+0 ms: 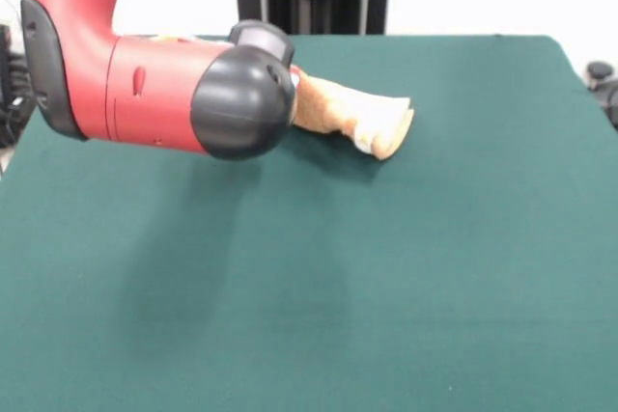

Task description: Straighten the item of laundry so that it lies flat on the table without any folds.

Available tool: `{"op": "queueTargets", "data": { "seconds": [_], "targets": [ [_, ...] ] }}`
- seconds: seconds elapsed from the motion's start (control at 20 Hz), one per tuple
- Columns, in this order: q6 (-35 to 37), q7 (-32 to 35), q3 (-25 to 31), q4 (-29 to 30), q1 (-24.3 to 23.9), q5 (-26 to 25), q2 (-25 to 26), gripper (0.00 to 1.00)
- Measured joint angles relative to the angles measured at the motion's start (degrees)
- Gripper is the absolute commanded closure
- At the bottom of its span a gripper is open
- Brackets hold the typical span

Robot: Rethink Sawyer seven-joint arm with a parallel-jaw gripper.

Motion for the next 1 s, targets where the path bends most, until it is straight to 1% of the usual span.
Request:
{"op": "queueTargets", "data": {
  "seconds": [0.15,0.4,0.5,0.75,1.0],
  "targets": [
    [-1.0,0.0,0.0,2.0,-0.2,1.2,-1.1,0.0],
    [-4.0,0.0,0.0,5.9,-0.9,4.7,-3.4,0.0],
    [-4.6,0.0,0.0,6.3,-1.0,5.1,-3.6,0.0],
    [-9.7,0.0,0.0,9.6,-0.9,8.2,-5.1,0.0],
    [-12.8,0.0,-0.1,12.2,-0.2,10.5,-6.5,0.0]
  ]
}}
